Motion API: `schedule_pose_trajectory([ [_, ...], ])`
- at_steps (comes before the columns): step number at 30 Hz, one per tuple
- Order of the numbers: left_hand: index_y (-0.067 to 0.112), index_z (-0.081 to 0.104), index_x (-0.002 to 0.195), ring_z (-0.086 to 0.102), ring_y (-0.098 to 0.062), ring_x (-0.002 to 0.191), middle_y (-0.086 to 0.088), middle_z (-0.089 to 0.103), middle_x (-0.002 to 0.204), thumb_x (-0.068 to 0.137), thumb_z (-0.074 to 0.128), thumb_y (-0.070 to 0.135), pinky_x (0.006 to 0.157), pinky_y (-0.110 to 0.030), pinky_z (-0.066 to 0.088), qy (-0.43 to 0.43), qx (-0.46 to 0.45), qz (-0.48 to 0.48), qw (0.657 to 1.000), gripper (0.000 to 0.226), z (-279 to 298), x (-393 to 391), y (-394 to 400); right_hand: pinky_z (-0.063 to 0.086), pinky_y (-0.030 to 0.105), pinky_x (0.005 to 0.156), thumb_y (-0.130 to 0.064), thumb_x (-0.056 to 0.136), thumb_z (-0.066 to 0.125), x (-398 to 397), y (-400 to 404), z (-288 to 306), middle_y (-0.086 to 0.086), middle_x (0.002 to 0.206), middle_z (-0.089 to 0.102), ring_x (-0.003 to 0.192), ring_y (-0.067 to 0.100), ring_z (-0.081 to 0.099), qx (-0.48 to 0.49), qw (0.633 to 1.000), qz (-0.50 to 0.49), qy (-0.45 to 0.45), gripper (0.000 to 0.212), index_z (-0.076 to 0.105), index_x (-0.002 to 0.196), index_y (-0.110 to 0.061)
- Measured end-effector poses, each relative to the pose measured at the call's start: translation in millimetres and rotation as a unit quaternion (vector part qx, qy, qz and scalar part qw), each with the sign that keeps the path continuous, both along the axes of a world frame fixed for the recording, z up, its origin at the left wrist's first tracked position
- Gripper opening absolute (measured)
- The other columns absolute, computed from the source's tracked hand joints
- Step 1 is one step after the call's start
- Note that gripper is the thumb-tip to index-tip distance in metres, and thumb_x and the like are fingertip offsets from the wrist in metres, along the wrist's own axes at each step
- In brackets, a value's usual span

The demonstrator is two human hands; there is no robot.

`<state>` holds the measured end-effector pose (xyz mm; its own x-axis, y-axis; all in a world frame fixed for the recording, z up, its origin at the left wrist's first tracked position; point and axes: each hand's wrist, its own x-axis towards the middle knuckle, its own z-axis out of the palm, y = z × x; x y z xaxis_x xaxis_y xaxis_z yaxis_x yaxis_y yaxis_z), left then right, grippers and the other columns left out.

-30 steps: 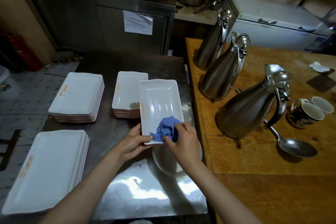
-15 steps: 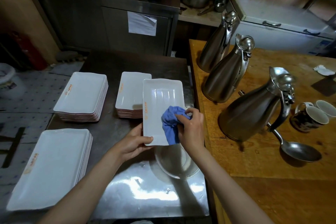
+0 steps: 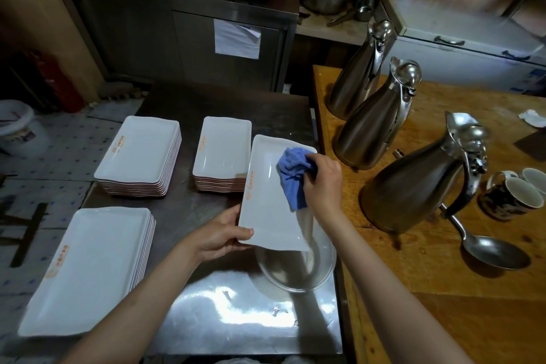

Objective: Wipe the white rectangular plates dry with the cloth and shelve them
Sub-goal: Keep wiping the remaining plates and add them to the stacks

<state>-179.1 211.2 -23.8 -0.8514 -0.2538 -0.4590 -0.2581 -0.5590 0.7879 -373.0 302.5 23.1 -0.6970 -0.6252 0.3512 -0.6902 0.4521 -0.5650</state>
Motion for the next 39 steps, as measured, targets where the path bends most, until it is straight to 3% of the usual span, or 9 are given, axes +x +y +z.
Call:
schedule_pose_trajectory([
  [8, 0.021, 0.046, 0.131, 0.066, -0.017, 0.095, -0.004, 0.066, 0.113, 0.049, 0.078, 0.014, 0.064, -0.024, 0.055, 0.011, 0.003, -0.023, 1.000, 0.088, 3, -2, 2, 0.030, 0.015, 0.090, 0.002, 0.087, 0.057, 0, -8, 6, 0.007, 0.118, 0.062, 0.111, 0.021, 0.050, 0.009, 0.999, 0.004, -0.039, 0.032, 0.065, 0.116, -0.008],
  [12, 0.018, 0.045, 0.134, 0.064, -0.019, 0.097, -0.005, 0.064, 0.115, 0.060, 0.072, 0.005, 0.060, -0.022, 0.054, 0.011, -0.008, -0.029, 0.999, 0.080, 3, -7, 6, 0.037, 0.021, 0.092, 0.003, 0.085, 0.059, 6, -10, 2, 0.008, 0.112, 0.066, 0.108, 0.022, 0.054, 0.001, 0.998, 0.051, -0.047, 0.027, 0.069, 0.108, -0.008],
  [20, 0.022, 0.048, 0.129, 0.062, -0.023, 0.104, -0.006, 0.064, 0.118, 0.068, 0.065, 0.005, 0.081, -0.033, 0.056, 0.004, 0.005, 0.007, 1.000, 0.066, -3, -15, 1, 0.040, 0.023, 0.083, 0.015, 0.073, 0.058, 29, 0, -10, 0.012, 0.098, 0.071, 0.095, 0.028, 0.060, 0.001, 0.988, 0.145, -0.049, 0.031, 0.073, 0.094, -0.004],
  [25, 0.025, 0.054, 0.119, 0.066, -0.020, 0.097, -0.004, 0.067, 0.113, 0.087, 0.056, -0.011, 0.073, -0.029, 0.058, 0.018, 0.010, 0.028, 0.999, 0.048, -5, -15, -1, 0.039, 0.022, 0.084, 0.017, 0.068, 0.059, 40, 9, -19, 0.012, 0.096, 0.071, 0.096, 0.029, 0.060, 0.030, 0.981, 0.177, -0.077, 0.035, 0.074, 0.091, -0.003],
  [29, 0.020, 0.054, 0.121, 0.068, -0.021, 0.097, -0.007, 0.068, 0.111, 0.074, 0.063, -0.006, 0.079, -0.031, 0.057, 0.026, 0.012, 0.043, 0.999, 0.054, -7, -14, -2, 0.043, 0.024, 0.084, 0.016, 0.068, 0.057, 45, 13, -21, 0.011, 0.097, 0.071, 0.096, 0.028, 0.059, 0.071, 0.972, 0.203, -0.094, 0.036, 0.073, 0.093, -0.003],
  [32, 0.017, 0.054, 0.120, 0.068, -0.020, 0.097, -0.006, 0.069, 0.108, 0.072, 0.063, -0.005, 0.078, -0.031, 0.058, 0.024, 0.008, 0.052, 0.998, 0.054, -9, -11, -4, 0.039, 0.020, 0.082, 0.014, 0.071, 0.056, 48, 14, -20, 0.013, 0.098, 0.070, 0.095, 0.027, 0.058, 0.097, 0.966, 0.221, -0.097, 0.033, 0.072, 0.095, -0.001],
  [35, 0.015, 0.053, 0.124, 0.066, -0.022, 0.102, -0.008, 0.067, 0.112, 0.068, 0.063, 0.001, 0.078, -0.031, 0.057, 0.014, 0.002, 0.053, 0.998, 0.059, -10, -7, -3, 0.045, 0.027, 0.074, 0.013, 0.069, 0.053, 49, 14, -20, 0.015, 0.089, 0.070, 0.084, 0.027, 0.060, 0.106, 0.959, 0.233, -0.125, 0.030, 0.072, 0.088, -0.001],
  [39, 0.020, 0.052, 0.126, 0.065, -0.022, 0.102, -0.005, 0.066, 0.112, 0.084, 0.059, -0.009, 0.078, -0.032, 0.056, 0.009, 0.003, 0.084, 0.996, 0.051, -11, -3, -2, 0.038, 0.019, 0.060, 0.012, 0.072, 0.050, 51, 15, -20, 0.009, 0.074, 0.065, 0.069, 0.015, 0.055, 0.057, 0.966, 0.173, -0.185, 0.024, 0.067, 0.079, -0.002],
])
